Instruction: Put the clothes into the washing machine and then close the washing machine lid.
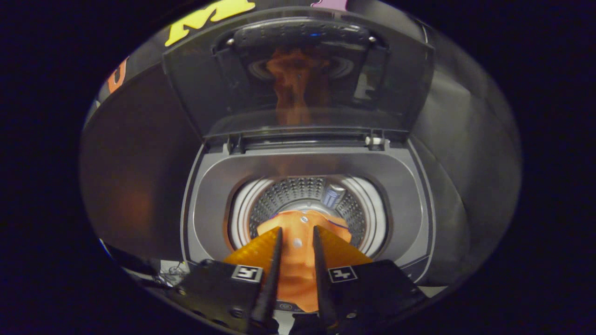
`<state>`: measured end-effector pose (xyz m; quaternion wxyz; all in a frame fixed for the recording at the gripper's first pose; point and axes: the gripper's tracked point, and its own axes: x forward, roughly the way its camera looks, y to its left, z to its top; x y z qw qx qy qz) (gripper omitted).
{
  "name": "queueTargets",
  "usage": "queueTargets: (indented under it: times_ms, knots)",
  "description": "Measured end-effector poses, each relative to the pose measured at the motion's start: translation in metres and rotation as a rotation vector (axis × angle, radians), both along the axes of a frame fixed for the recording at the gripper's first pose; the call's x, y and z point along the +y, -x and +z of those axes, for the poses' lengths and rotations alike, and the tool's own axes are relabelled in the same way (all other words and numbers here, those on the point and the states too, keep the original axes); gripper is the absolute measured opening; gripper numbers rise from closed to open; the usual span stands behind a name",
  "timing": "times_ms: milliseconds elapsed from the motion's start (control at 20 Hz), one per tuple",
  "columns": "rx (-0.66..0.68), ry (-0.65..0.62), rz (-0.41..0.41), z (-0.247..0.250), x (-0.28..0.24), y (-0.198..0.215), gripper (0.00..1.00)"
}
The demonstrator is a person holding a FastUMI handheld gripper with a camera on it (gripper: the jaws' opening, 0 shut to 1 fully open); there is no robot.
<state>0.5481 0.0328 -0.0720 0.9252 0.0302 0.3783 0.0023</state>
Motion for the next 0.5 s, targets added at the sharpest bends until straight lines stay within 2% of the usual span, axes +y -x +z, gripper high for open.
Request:
queueTargets:
  times_ms: [150, 500]
  knots:
    - [-0.041, -0.008, -0.032, 0.009, -0.012, 0.009, 0.7]
    - [-0.109, 0.01, -0.065, 0.021, -0.025, 0.016, 0.69]
